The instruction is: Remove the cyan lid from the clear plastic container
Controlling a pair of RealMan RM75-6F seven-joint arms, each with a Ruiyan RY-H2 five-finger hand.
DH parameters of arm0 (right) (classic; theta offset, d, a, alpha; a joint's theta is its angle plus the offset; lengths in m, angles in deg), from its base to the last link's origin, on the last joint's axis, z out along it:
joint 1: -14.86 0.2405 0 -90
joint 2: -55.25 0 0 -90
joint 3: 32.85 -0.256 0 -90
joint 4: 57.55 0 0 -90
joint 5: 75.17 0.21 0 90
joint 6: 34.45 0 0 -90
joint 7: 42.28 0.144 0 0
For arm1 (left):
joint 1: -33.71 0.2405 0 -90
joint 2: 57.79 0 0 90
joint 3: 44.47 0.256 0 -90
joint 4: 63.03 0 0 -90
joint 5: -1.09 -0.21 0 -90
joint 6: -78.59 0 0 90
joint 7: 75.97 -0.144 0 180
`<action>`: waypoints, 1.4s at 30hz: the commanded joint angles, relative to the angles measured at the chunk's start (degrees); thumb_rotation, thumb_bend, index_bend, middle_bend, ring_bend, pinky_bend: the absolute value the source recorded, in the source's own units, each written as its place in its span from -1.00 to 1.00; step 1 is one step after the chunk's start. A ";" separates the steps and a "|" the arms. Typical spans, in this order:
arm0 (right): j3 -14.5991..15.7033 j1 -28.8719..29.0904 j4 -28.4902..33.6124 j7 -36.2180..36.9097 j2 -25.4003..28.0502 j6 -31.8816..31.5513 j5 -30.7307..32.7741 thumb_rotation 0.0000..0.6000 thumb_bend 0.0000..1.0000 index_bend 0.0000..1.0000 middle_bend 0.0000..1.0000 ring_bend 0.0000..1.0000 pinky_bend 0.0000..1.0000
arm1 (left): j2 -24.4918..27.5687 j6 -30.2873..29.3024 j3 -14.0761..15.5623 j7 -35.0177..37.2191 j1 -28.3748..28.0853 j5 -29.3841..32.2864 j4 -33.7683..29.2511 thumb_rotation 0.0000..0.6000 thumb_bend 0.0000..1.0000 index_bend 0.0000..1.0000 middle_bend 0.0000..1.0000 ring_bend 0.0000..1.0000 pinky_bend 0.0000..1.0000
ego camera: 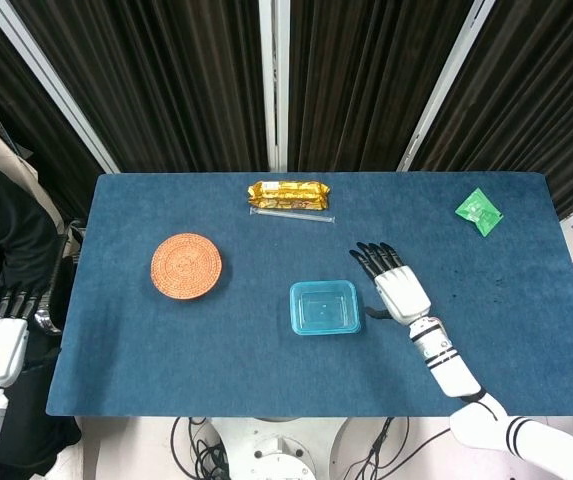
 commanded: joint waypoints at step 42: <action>5.49 -6.25 23.80 -8.71 23.28 -16.47 -9.40 1.00 -0.96 -1.00 -0.97 -1.00 -1.00 | -10.25 44.24 -8.71 -0.63 -40.70 9.51 -11.04 1.00 -1.00 -0.98 -1.00 -1.00 -0.93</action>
